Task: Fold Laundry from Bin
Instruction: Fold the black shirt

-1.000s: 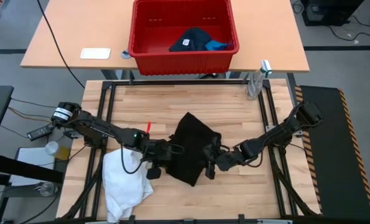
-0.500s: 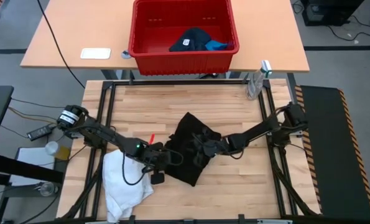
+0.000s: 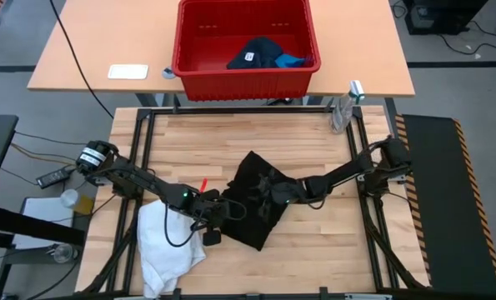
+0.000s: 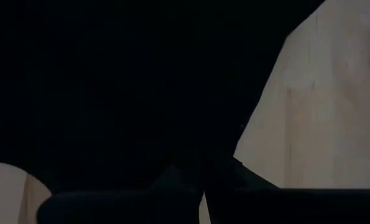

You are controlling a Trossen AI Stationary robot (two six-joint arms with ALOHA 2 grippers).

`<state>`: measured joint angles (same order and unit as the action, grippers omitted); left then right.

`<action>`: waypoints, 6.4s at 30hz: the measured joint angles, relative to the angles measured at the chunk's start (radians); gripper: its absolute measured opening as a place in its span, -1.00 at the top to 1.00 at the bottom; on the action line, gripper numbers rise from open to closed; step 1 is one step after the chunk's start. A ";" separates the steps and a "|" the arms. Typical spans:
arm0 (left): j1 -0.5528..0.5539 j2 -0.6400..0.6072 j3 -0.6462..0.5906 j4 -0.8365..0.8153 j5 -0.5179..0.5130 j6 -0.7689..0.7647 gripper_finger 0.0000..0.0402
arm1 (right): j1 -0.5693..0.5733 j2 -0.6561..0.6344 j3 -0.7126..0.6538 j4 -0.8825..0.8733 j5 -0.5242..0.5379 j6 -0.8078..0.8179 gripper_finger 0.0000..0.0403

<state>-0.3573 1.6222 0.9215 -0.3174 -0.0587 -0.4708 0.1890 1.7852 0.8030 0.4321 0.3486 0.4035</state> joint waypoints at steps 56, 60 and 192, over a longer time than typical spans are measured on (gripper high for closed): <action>0.056 0.207 0.022 0.411 0.034 -0.008 0.11 | 0.065 -0.024 0.022 -0.165 -0.021 0.284 0.18; 0.041 0.206 0.023 0.402 0.083 -0.038 0.11 | 0.064 -0.077 0.024 -0.192 0.094 0.260 0.18; 0.105 -0.147 0.023 0.141 0.193 0.147 0.11 | 0.233 -0.168 0.080 -0.267 -0.072 0.153 0.05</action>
<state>-0.2527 1.4748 0.9447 -0.1766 0.1340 -0.3239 0.4217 1.6171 0.8825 0.1654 0.2769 0.5568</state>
